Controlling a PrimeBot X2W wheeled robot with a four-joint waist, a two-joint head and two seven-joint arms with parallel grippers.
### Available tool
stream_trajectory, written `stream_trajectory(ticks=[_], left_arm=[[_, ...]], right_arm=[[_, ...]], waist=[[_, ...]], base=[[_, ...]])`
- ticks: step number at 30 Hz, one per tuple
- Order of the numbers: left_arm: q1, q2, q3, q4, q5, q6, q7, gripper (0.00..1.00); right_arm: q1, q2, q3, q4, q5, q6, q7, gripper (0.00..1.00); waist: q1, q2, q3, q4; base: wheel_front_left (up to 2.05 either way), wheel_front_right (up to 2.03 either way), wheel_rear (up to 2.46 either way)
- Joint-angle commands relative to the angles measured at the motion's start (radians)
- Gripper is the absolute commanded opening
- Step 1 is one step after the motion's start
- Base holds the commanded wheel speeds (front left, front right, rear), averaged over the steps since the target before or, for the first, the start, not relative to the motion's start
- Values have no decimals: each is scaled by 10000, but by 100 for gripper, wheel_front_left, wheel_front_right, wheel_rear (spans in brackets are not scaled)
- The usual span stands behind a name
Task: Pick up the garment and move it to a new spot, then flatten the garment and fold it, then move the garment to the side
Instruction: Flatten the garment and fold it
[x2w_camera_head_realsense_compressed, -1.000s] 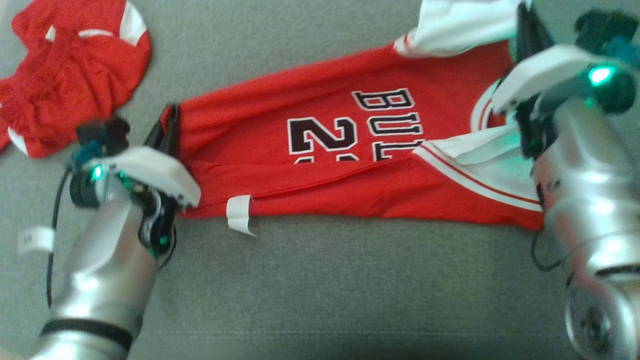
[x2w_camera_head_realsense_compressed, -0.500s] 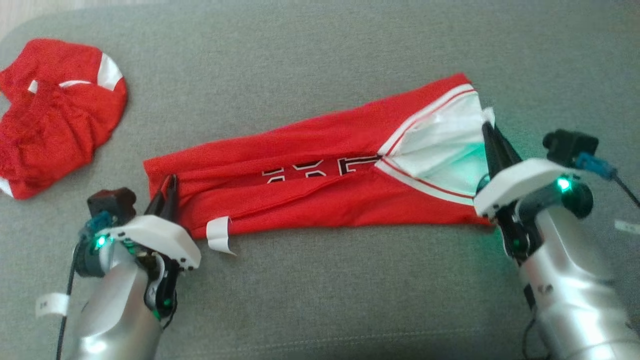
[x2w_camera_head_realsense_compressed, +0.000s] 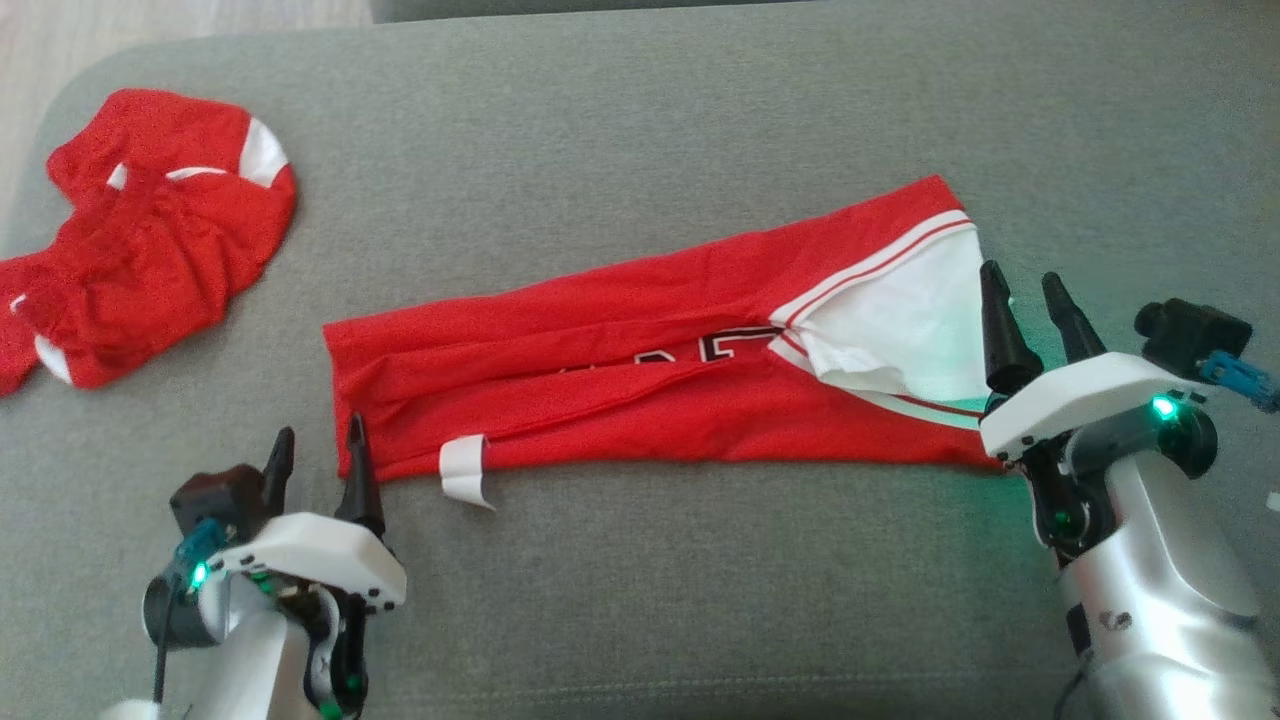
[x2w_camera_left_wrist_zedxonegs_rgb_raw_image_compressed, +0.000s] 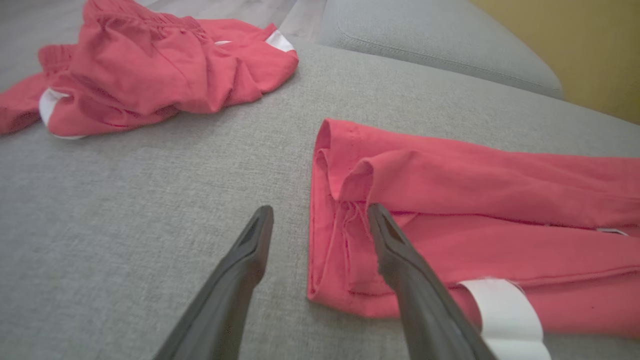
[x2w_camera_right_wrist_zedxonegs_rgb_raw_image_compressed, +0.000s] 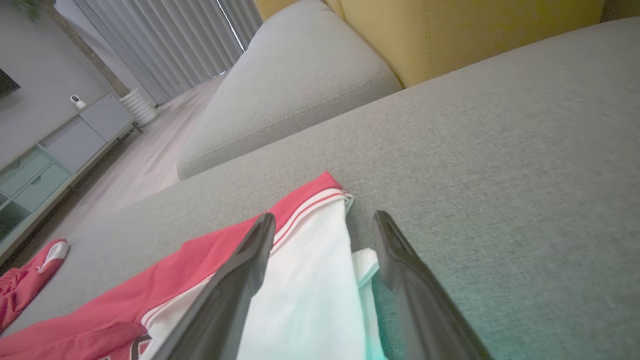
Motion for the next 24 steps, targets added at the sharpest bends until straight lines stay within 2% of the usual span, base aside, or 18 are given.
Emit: stream_trajectory(ticks=[1, 13, 17, 22, 23, 24], left_arm=[[-86, 82, 437, -415, 147, -40, -124, 100], [403, -397, 687, -727, 752, -487, -124, 100], [416, -430, 727, -739, 772, -535, -124, 100], [406, -452, 750, -718, 783, -569, -124, 100], [398, -454, 731, -717, 752, -573, -124, 100], [390, -455, 705, -717, 716, -570, -124, 100]], right_arm=[[-4, 97, 150, -251, -230, 35, 71, 100], [-104, 339, -1134, 1460, -1761, 35, 594, 100], [-67, 433, -1099, 1725, -1720, 35, 775, 100], [-25, 524, -542, 1854, -1334, 35, 912, 100], [-22, 532, -411, 1863, -1237, 35, 926, 97], [-18, 537, -281, 1883, -1156, 35, 952, 82]], waist=[[1, -1, 19, 126], [1, -1, 108, 1031], [1, -1, 106, 1156], [1, -1, 84, 1284], [1, -1, 78, 1304], [1, -1, 73, 1323]], base=[[0, 0, 0], [0, 0, 0], [0, 0, 0], [0, 0, 0], [0, 0, 0], [0, 0, 0]])
